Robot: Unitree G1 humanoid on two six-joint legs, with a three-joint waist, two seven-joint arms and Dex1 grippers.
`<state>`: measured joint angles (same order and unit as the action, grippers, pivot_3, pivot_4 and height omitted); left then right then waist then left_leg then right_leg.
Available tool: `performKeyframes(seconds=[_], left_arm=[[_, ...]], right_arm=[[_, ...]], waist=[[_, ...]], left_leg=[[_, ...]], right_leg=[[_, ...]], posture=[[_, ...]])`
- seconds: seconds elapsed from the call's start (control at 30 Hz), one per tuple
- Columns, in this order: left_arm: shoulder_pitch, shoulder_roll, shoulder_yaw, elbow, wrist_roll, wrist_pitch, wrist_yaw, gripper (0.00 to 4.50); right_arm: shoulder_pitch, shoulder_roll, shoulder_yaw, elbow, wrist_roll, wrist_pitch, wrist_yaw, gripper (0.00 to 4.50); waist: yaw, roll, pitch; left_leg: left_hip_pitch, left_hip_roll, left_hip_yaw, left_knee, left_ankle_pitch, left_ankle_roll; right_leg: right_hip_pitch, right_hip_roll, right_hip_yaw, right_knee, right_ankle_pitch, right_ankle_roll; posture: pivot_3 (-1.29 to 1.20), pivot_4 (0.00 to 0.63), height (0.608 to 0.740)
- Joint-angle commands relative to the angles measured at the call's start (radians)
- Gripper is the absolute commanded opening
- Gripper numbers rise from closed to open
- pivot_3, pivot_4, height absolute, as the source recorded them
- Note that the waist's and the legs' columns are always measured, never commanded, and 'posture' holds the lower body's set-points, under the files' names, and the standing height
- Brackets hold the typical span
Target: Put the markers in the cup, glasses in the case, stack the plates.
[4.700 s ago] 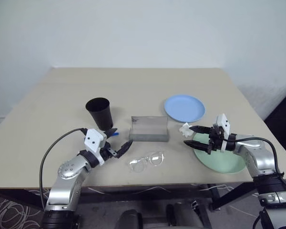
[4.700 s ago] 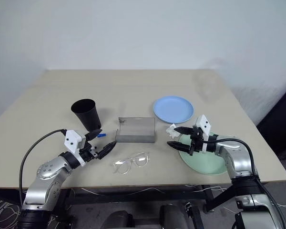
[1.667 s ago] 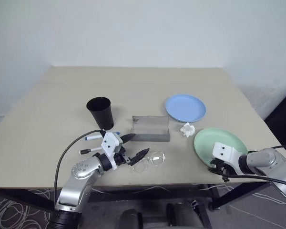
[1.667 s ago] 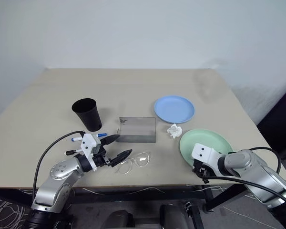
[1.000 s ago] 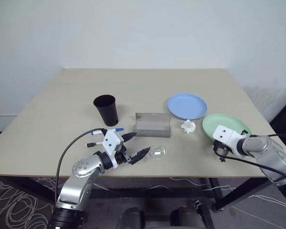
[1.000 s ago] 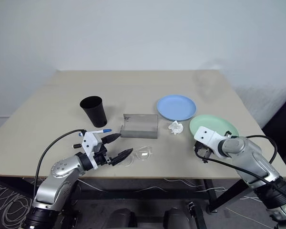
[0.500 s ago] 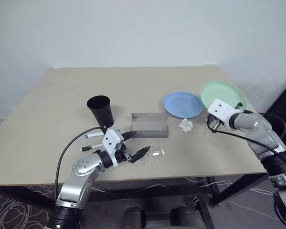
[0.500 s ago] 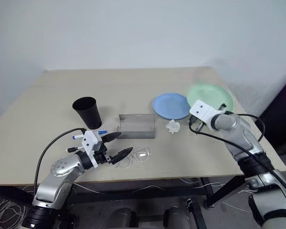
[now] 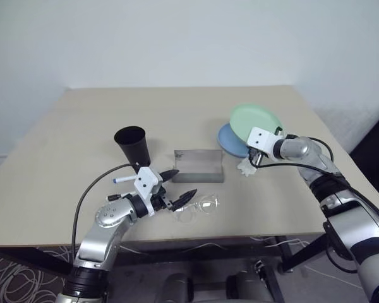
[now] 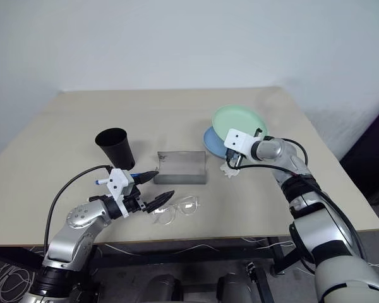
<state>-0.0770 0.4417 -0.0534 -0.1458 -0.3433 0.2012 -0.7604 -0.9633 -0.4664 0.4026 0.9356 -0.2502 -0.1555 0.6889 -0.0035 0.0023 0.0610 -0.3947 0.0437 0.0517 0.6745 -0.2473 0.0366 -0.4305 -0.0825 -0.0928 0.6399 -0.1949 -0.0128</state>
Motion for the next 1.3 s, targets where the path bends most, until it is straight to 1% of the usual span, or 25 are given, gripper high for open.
performKeyframes(seconds=[0.03,0.2,0.3,0.4,0.53,0.63,0.67,0.7,0.83,1.03,1.13,1.23,1.27,1.3], left_arm=[[0.003,0.007,0.023,-0.040,0.002,-0.018,0.007,4.50],[0.011,0.013,0.027,-0.046,0.001,-0.018,0.008,4.50],[0.011,0.015,0.028,-0.046,0.000,-0.017,0.007,4.50],[0.004,0.020,0.028,-0.040,0.000,-0.016,0.005,4.50],[-0.010,0.023,0.028,-0.029,0.001,-0.017,0.002,4.50],[-0.018,0.025,0.029,-0.020,0.003,-0.019,-0.002,4.50],[-0.020,0.025,0.029,-0.018,0.003,-0.019,-0.003,4.50],[-0.022,0.024,0.028,-0.016,0.004,-0.019,-0.004,4.50],[-0.026,0.022,0.026,-0.012,0.006,-0.019,-0.007,4.50],[-0.027,0.021,0.025,-0.011,0.009,-0.018,-0.008,4.50],[-0.026,0.023,0.027,-0.012,0.009,-0.019,-0.008,4.50],[-0.026,0.025,0.030,-0.011,0.009,-0.019,-0.008,4.50],[-0.026,0.025,0.030,-0.012,0.009,-0.018,-0.007,4.50],[-0.027,0.025,0.030,-0.012,0.009,-0.017,-0.007,4.50]], right_arm=[[-0.064,0.015,-0.038,0.063,-0.002,-0.077,-0.011,1.71],[-0.073,0.019,-0.064,0.084,0.005,-0.113,-0.014,3.35],[-0.075,0.015,-0.105,0.070,0.039,-0.091,0.010,3.35],[-0.058,-0.004,-0.169,0.003,0.118,0.012,0.130,3.35],[0.009,-0.031,-0.204,-0.123,0.180,0.176,0.280,3.35],[0.063,-0.042,-0.224,-0.213,0.219,0.329,0.341,3.93],[0.079,-0.043,-0.228,-0.238,0.224,0.357,0.345,4.28],[0.098,-0.041,-0.233,-0.267,0.231,0.386,0.344,4.46],[0.151,-0.027,-0.241,-0.354,0.249,0.495,0.322,4.46],[0.180,0.010,-0.239,-0.380,0.238,0.561,0.263,4.46],[0.185,0.017,-0.235,-0.391,0.238,0.574,0.259,3.87],[0.187,0.018,-0.234,-0.399,0.236,0.585,0.252,2.98],[0.186,0.017,-0.237,-0.401,0.237,0.586,0.250,2.51],[0.186,0.017,-0.238,-0.403,0.238,0.587,0.248,2.27]], waist=[[0.000,0.000,0.000],[0.000,0.000,0.000],[0.000,0.000,0.000],[0.000,0.001,0.000],[0.002,0.001,0.000],[0.002,0.001,0.000],[0.002,0.001,0.000],[0.002,0.001,0.000],[0.000,0.001,0.000],[0.001,0.001,0.000],[0.002,0.001,0.000],[0.002,0.001,0.000],[0.002,0.001,0.000],[0.002,0.001,0.000]], left_leg=[[0.000,0.000,0.000,0.000,0.000,0.000],[0.000,0.000,0.001,0.000,0.000,0.000],[0.000,0.000,0.001,0.000,0.000,0.000],[0.000,0.000,0.001,0.000,0.000,0.000],[0.000,0.000,0.001,0.000,0.000,0.000],[0.000,0.000,0.001,0.000,0.000,0.000],[0.000,0.000,0.001,0.000,0.000,0.000],[0.000,0.000,0.001,0.000,0.000,0.000],[0.000,0.001,0.001,0.000,0.000,0.000],[0.000,0.001,0.002,0.001,0.000,0.000],[0.000,0.001,0.002,0.001,0.000,0.000],[0.000,0.001,0.002,0.001,0.000,0.000],[0.000,0.001,0.002,0.001,0.000,0.000],[0.000,0.001,0.002,0.001,0.000,0.000]], right_leg=[[0.000,0.000,0.000,0.000,0.000,0.000],[0.000,0.000,0.001,0.000,0.000,0.000],[0.000,0.000,0.002,0.000,0.000,0.000],[0.000,0.000,0.001,0.000,0.000,0.000],[0.000,0.000,0.001,0.000,0.000,0.000],[0.001,0.000,0.001,0.000,0.000,0.000],[0.000,0.000,0.001,0.000,0.000,0.000],[0.000,0.000,0.001,0.000,0.000,-0.001],[0.000,0.000,0.001,0.000,0.001,-0.001],[-0.001,0.000,0.001,0.000,0.001,-0.001],[-0.001,0.000,0.001,0.000,0.001,-0.001],[-0.001,0.000,0.001,0.000,0.001,-0.001],[-0.001,0.000,0.001,0.000,0.001,-0.001],[-0.001,0.000,0.001,0.000,0.001,-0.001]], posture=[[0.00,0.000,0.740],[0.00,0.000,0.740],[0.00,0.000,0.740],[0.00,0.000,0.740],[0.00,0.000,0.740],[0.00,0.000,0.740],[0.00,0.000,0.740],[0.00,0.000,0.740],[0.00,0.000,0.740],[0.00,0.000,0.740],[0.00,0.000,0.740],[0.00,0.000,0.740],[0.00,0.000,0.740],[0.00,0.000,0.740]])
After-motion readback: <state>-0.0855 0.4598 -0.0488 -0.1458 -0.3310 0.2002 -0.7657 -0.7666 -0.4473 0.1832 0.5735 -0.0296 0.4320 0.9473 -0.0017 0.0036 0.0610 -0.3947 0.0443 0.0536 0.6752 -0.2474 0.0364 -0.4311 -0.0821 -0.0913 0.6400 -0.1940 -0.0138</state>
